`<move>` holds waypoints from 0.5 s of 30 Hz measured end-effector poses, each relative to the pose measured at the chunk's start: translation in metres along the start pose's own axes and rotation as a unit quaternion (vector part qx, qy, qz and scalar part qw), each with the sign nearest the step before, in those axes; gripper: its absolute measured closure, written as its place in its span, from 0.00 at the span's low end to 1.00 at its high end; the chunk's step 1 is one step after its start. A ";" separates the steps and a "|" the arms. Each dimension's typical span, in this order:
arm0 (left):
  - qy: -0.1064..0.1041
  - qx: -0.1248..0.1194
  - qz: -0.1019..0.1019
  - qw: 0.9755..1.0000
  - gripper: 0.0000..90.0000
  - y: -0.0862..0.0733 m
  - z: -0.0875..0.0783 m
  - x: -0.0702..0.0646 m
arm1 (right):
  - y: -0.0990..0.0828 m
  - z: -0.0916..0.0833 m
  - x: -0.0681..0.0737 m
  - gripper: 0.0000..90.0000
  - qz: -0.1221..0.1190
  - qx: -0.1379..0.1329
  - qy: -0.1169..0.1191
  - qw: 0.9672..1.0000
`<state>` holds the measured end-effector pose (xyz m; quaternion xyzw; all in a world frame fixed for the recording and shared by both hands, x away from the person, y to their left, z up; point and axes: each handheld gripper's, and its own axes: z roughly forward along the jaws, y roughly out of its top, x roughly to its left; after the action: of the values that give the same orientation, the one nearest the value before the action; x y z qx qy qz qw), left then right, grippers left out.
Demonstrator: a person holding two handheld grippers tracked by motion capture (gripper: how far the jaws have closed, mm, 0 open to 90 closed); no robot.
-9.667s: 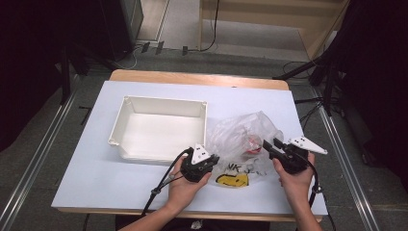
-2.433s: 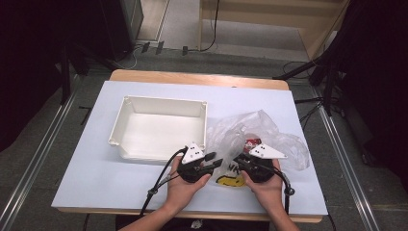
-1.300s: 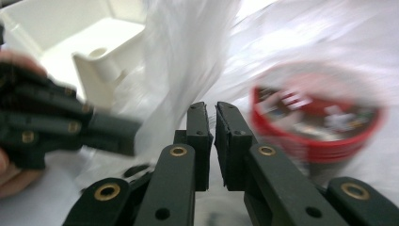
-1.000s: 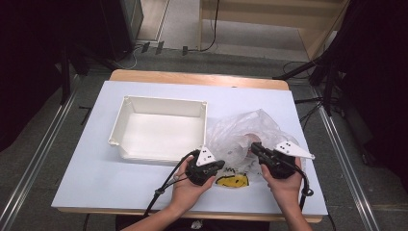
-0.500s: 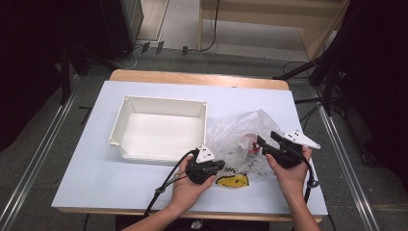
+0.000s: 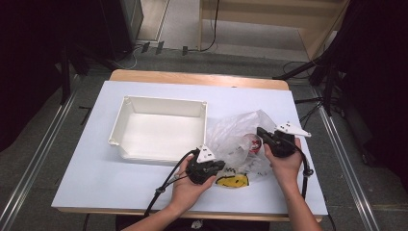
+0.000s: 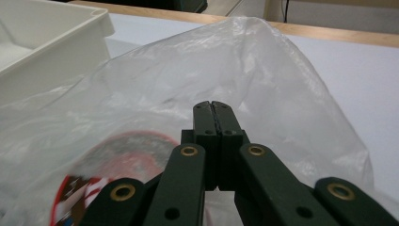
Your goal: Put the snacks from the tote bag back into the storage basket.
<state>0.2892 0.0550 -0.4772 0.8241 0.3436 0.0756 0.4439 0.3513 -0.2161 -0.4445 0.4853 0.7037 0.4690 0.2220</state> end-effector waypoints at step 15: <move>0.001 -0.004 -0.001 1.000 0.96 0.000 -0.001 0.001 | -0.003 -0.027 -0.015 0.70 0.024 -0.025 0.014 0.999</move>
<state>0.2890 0.0561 -0.4771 0.8220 0.3444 0.0776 0.4469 0.3356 -0.2416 -0.4372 0.4893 0.6830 0.4988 0.2128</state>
